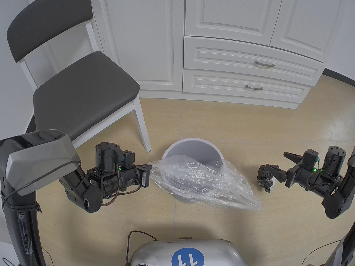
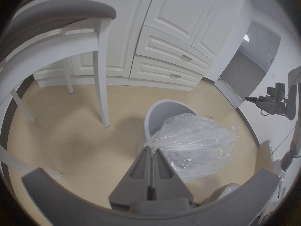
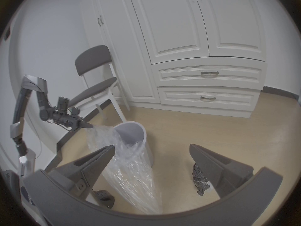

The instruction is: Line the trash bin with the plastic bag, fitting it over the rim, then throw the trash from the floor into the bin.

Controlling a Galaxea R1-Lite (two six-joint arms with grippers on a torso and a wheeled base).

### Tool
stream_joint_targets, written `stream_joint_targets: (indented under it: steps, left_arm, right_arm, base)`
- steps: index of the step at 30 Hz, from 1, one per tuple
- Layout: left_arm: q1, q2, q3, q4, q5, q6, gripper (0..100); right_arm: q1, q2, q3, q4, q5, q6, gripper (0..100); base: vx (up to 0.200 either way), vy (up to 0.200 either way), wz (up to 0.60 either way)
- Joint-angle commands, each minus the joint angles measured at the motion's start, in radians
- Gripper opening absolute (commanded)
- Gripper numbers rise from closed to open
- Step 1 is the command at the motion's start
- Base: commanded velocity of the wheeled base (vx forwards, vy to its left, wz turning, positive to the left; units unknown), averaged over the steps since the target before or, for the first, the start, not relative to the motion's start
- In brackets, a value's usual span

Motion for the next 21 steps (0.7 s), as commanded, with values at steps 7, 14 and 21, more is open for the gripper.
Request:
stream_joint_targets:
  steps: [7,14,21]
  left_arm:
    - [-0.020,0.028,0.041,-0.012,-0.009,0.037,0]
    - [-0.048,-0.046,0.053,0.008,0.001,0.044,0]
    - [-0.198,-0.160,-0.013,0.082,0.146,-0.138,0]
  right_arm:
    - [0.344,0.102,-0.209,0.197,-0.588,0.018,100]
    - [0.427,0.119,-0.240,0.233,-0.629,0.096,100]
    - [0.425,0.127,-0.260,0.235,-0.663,0.096,100]
  base:
    - [0.000,0.000,0.00]
    - [0.000,0.000,0.00]
    - [0.000,0.000,0.00]
